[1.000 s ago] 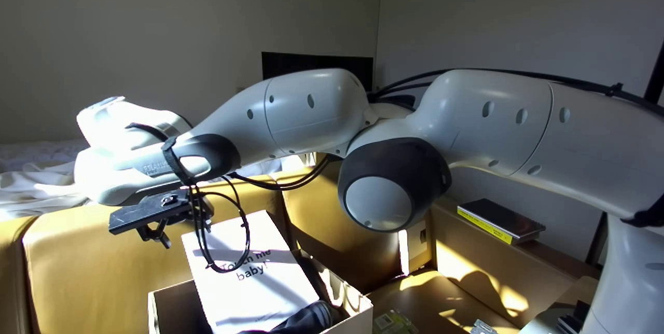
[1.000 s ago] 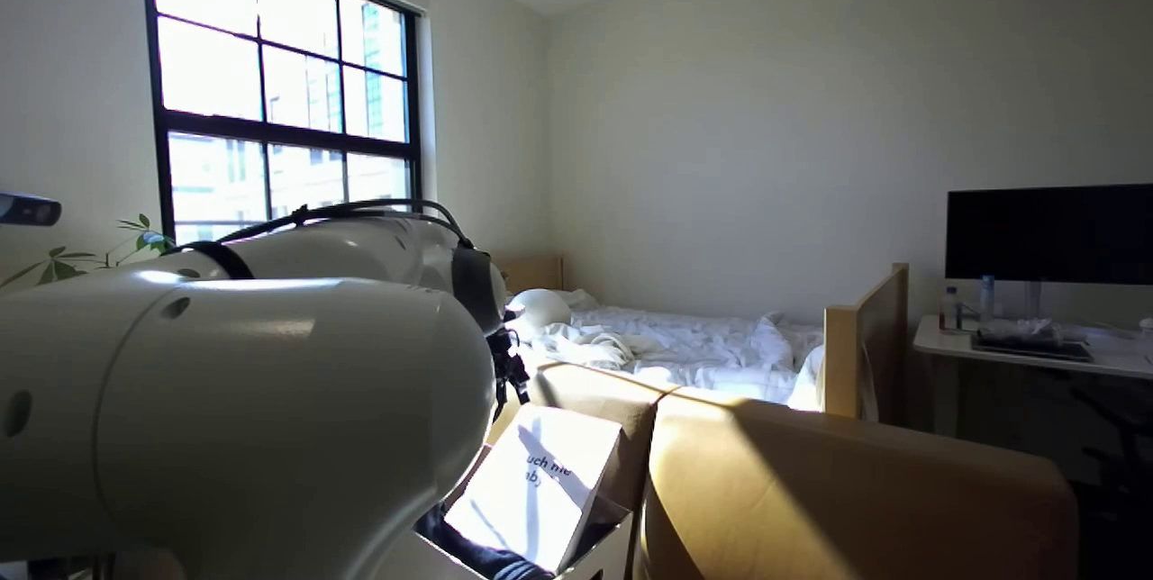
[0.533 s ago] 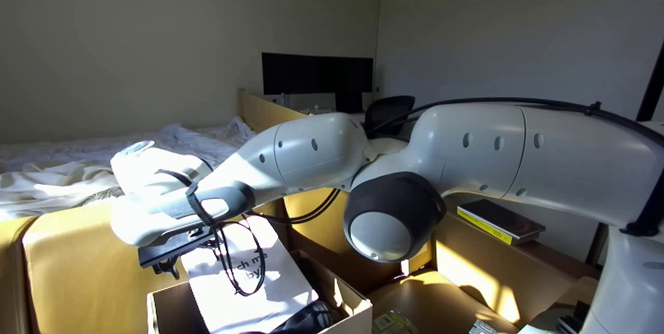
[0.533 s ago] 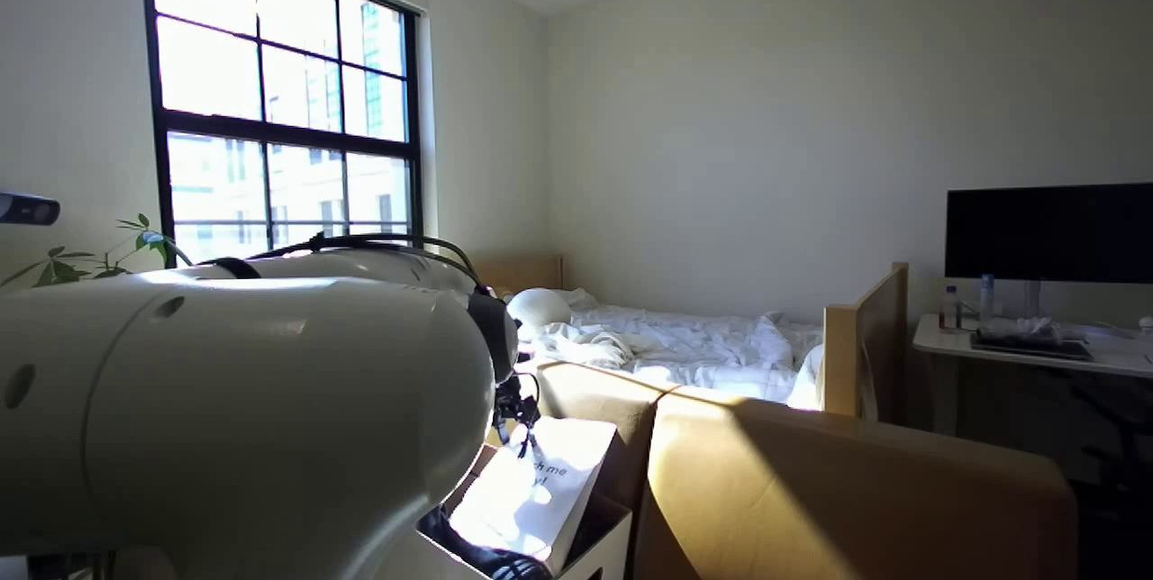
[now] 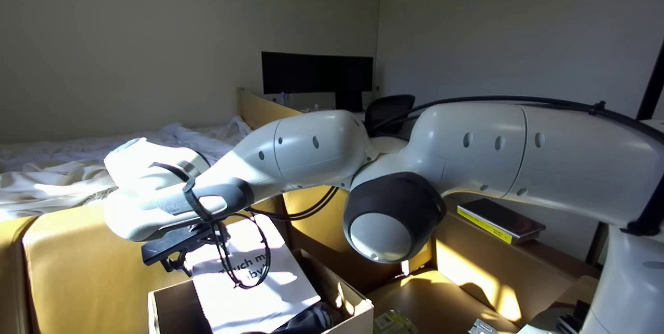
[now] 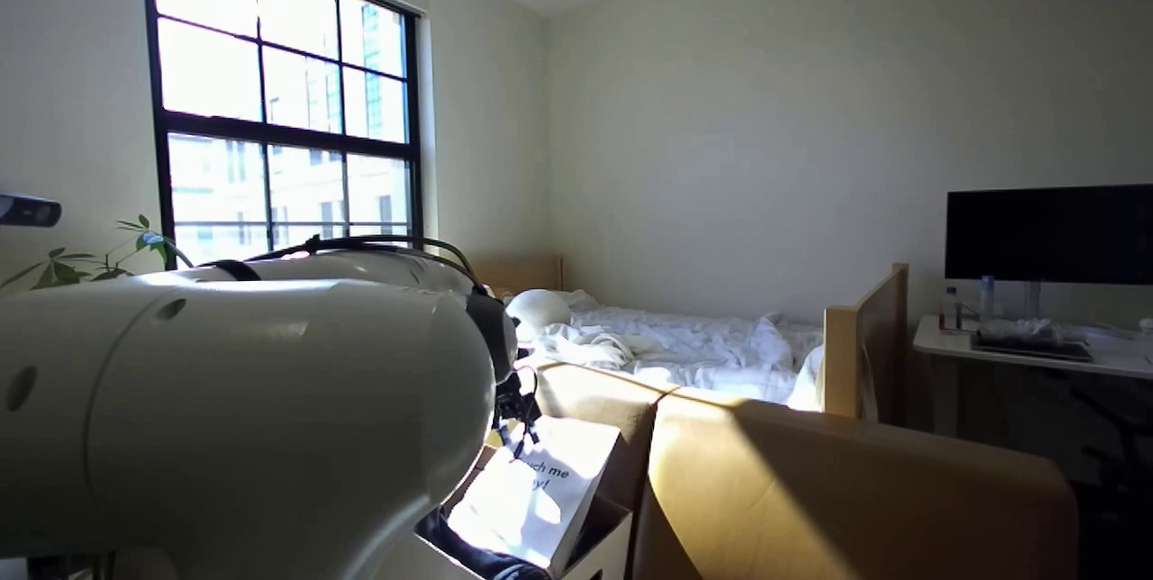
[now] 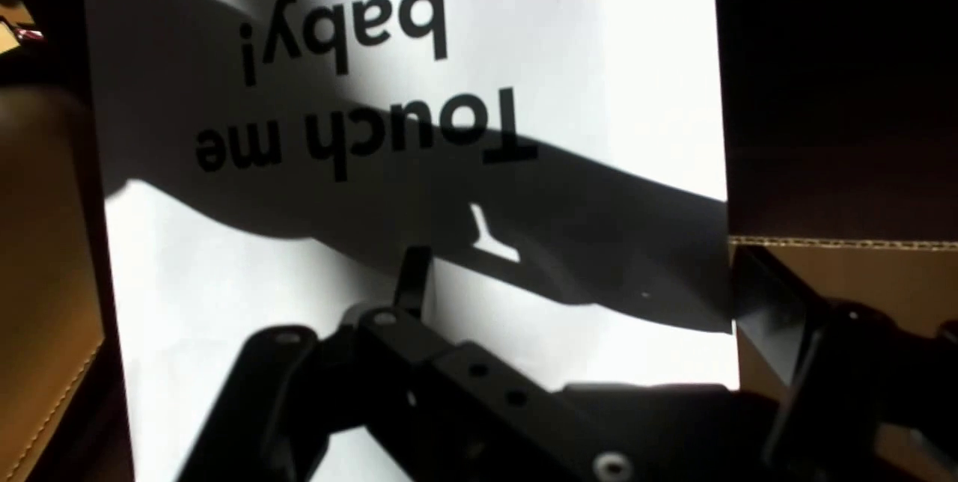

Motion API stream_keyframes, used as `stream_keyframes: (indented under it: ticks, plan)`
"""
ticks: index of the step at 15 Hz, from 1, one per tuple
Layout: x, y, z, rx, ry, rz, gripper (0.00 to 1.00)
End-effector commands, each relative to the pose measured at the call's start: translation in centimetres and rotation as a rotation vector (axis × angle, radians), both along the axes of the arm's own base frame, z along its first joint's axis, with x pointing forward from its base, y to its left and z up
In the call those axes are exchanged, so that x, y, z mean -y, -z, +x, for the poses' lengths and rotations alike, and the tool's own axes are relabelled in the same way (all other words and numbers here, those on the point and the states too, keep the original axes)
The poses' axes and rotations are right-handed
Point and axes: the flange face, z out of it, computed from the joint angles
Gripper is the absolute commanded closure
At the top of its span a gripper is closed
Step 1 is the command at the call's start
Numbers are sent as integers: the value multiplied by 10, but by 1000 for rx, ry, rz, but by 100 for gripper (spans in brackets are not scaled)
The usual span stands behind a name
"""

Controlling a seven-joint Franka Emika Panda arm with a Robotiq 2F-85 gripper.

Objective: Remove the white bag from the box

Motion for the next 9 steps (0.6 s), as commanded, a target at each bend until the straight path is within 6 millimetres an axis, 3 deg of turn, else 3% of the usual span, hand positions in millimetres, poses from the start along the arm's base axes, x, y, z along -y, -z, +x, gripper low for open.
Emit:
stream_keyframes:
  ticks: [1,4,9]
  plan:
    - [17,-12,-2,-3,101,-134,0]
    - [29,-18,-2,-13,167,-189,0]
    - [64,-43,14,-2,404,-198,0]
